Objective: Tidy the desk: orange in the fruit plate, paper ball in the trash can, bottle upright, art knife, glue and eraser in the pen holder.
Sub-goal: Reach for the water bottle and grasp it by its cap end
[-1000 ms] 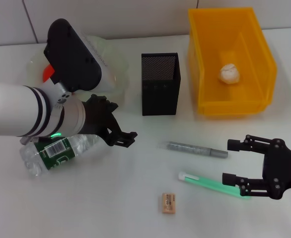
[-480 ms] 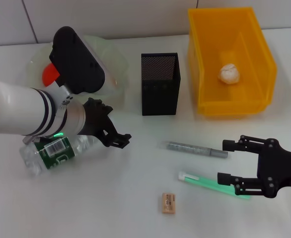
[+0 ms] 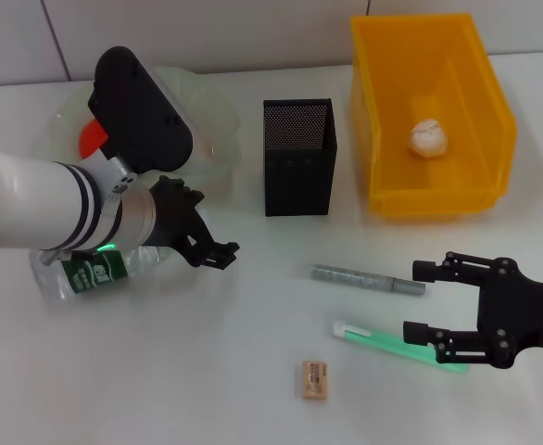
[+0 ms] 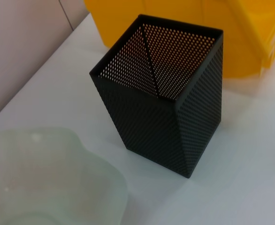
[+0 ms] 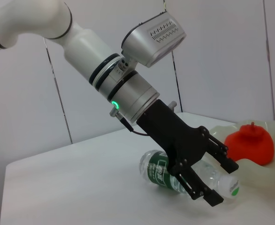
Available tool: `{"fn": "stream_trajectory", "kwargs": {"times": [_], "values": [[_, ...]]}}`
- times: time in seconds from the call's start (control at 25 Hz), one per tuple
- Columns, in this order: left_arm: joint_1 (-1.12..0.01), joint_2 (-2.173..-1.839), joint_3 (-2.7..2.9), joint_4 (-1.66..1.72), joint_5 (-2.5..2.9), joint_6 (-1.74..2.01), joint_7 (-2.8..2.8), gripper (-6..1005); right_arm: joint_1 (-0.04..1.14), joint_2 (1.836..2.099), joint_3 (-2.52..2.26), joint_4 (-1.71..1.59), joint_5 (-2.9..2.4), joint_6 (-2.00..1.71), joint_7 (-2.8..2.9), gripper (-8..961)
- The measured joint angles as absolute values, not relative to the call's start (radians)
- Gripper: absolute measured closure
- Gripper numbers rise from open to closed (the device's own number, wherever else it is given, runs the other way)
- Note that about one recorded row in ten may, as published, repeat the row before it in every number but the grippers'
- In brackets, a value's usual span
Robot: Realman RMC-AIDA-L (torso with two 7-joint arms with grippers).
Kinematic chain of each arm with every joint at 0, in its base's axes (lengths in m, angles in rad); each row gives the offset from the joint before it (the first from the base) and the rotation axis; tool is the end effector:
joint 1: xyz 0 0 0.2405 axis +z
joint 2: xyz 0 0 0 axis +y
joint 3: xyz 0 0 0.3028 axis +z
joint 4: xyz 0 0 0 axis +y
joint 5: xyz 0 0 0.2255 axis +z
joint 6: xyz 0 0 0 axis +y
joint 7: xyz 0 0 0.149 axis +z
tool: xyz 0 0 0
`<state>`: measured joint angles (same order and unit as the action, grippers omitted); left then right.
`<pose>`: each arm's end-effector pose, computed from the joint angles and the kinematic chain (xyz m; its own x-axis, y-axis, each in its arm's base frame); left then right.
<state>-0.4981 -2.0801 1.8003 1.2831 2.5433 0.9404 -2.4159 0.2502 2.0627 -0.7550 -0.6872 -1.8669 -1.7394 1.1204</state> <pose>-0.1995 0.3927 -0.1087 0.9478 0.2813 -0.1503 0.1738 -0.8506 -0.4962 0.3602 0.2642 -0.0130 0.7895 -0.2331 -0.5677 -0.3893 -0.9054 -0.1697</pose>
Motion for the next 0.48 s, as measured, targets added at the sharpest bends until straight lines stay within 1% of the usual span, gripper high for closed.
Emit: {"fn": "stream_trajectory", "kwargs": {"times": [0.48], "values": [[-0.496, -2.080, 1.812, 1.303, 2.570, 0.954, -2.424, 173, 0.252, 2.063, -0.755, -0.687, -1.867, -1.739, 1.123, 162]]}}
